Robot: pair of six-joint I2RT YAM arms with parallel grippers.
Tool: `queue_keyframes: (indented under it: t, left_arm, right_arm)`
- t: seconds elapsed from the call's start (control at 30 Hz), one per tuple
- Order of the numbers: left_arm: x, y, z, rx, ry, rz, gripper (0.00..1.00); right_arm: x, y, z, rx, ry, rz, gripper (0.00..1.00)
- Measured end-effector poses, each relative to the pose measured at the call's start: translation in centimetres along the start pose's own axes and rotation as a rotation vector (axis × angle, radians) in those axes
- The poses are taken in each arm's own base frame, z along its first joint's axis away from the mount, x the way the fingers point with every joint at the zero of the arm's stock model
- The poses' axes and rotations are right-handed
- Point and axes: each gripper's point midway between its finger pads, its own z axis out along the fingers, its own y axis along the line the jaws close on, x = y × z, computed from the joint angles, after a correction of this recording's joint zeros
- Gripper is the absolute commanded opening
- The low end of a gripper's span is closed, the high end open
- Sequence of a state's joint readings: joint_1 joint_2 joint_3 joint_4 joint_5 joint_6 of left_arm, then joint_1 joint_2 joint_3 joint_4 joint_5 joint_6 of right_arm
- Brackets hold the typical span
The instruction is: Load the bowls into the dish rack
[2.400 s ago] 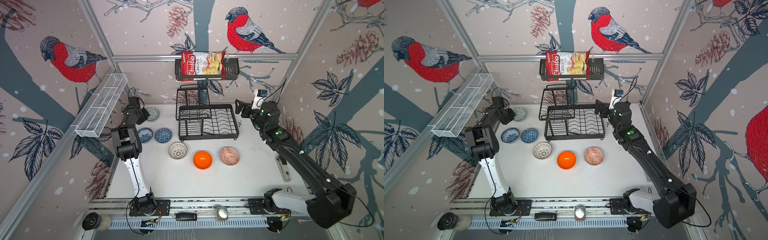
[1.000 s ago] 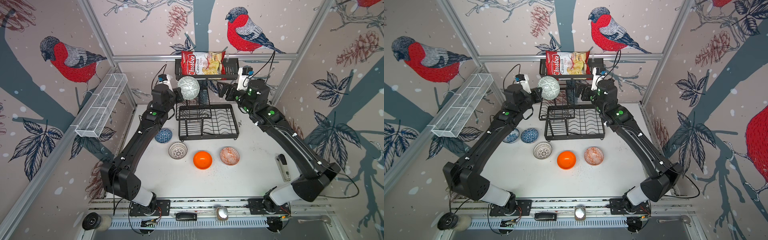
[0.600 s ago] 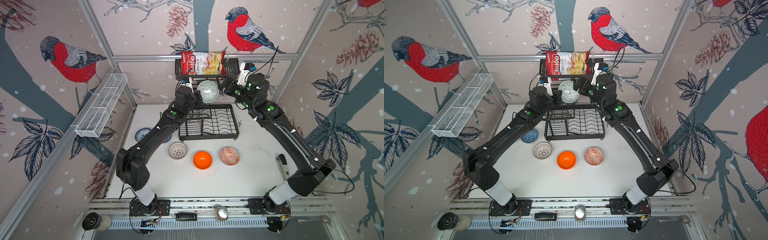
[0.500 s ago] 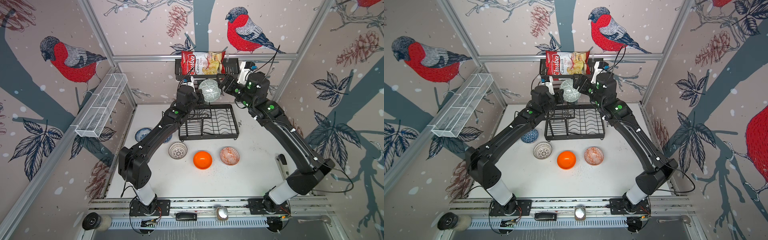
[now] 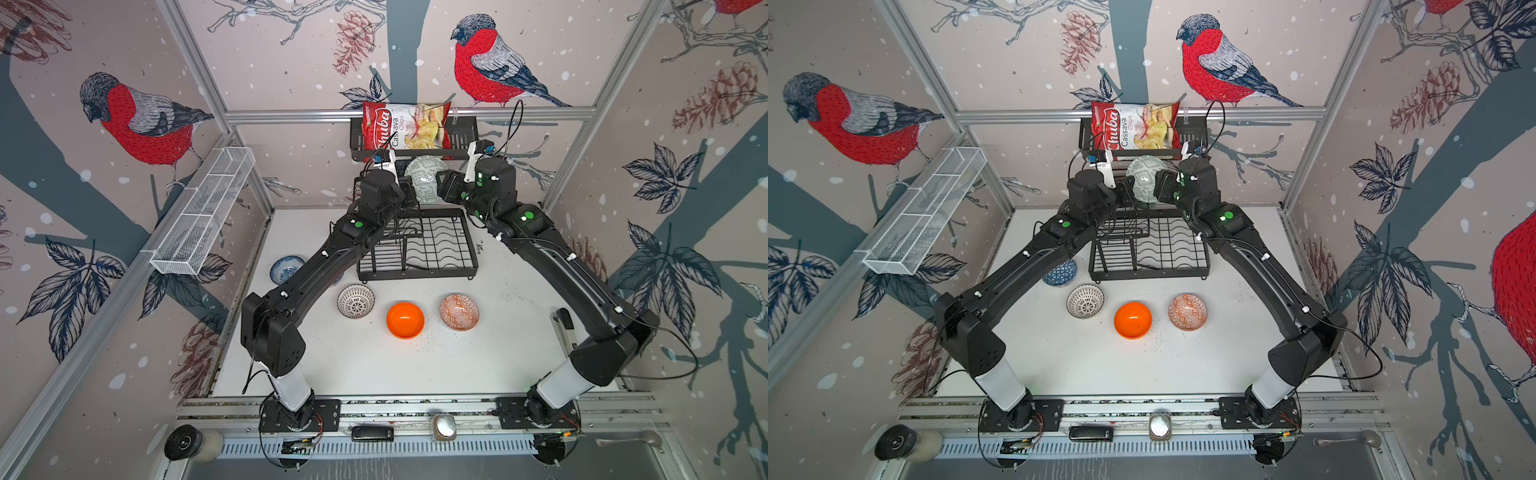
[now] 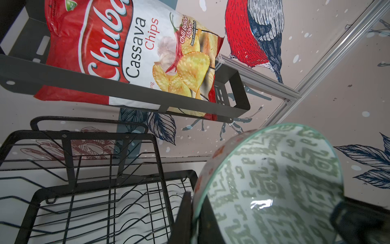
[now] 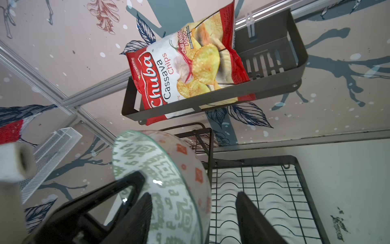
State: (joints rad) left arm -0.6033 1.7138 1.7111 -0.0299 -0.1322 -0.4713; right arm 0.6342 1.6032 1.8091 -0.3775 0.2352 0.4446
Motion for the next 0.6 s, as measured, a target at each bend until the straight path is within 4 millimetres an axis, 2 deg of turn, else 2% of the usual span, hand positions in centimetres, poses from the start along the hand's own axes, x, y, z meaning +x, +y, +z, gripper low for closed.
queue_keyframes:
  t: [0.13,0.3,0.47,0.6]
  left_arm:
    - [0.4,-0.4,-0.3,0.005,0.002,0.005,0.00]
    - [1.2,-0.1,-0.1,-0.015,0.007,0.011,0.00]
    - [1.2,0.3,0.9,-0.046,-0.024,0.001,0.00]
    - [1.6,0.6,1.7,-0.077,-0.033,0.003,0.00]
  right_arm:
    - [-0.6,-0.3,-0.7,0.015,-0.020,-0.001,0.61]
    - [-2.4,0.1,-2.0,-0.001,-0.063,0.025,0.63]
    - [-4.8,0.9,-3.5,-0.054,-0.119,0.146,0.63]
    - [-5.8,2.0,-3.8,-0.142,-0.130,0.286,0.64]
